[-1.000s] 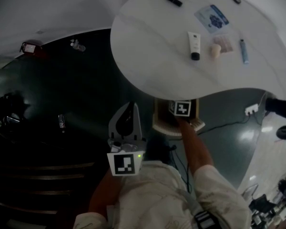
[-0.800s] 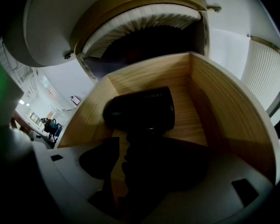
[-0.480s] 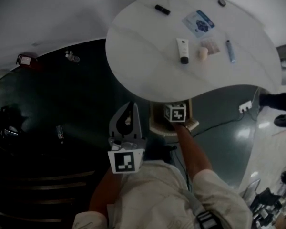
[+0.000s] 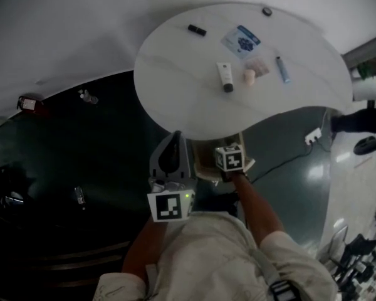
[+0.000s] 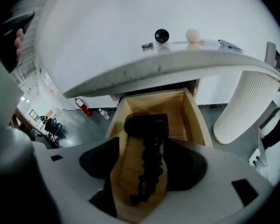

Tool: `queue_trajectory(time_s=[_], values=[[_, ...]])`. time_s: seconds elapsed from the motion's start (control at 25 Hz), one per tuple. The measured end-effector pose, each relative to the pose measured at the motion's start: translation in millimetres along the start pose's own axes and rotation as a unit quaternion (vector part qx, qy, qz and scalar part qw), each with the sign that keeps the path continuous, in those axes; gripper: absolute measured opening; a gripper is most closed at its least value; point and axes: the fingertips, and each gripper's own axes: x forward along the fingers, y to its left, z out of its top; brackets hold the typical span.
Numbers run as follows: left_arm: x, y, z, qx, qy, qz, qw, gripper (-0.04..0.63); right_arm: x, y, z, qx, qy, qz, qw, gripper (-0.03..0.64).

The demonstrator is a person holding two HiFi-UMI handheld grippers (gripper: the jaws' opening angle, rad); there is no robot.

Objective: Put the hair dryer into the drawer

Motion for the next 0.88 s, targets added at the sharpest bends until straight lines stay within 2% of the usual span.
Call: queue_trajectory(time_s=[0.2, 0.32, 0.52, 0.64, 0.88], values=[[12, -3, 2, -0.003, 0.01, -0.027, 0.9996, 0.002, -24, -5, 5, 0.031, -0.019, -0.006, 0.999, 0.285], [22, -5, -1, 0.003, 0.022, -0.043, 0.9988, 0.002, -40, 1, 11, 0.052, -0.02, 0.005, 0.998, 0.285], [38, -23, 5, 0.011, 0.018, -0.082, 0.9964, 0.002, -71, 9, 23, 0.055, -0.036, 0.02, 0.998, 0.285], [44, -35, 11, 0.01, 0.016, -0.103, 0.9945, 0.002, -93, 8, 35, 0.047, -0.068, 0.013, 0.996, 0.285], [50, -55, 27, 0.015, 0.001, -0.136, 0.9906, 0.002, -150, 7, 72, 0.078, -0.15, 0.004, 0.986, 0.285]])
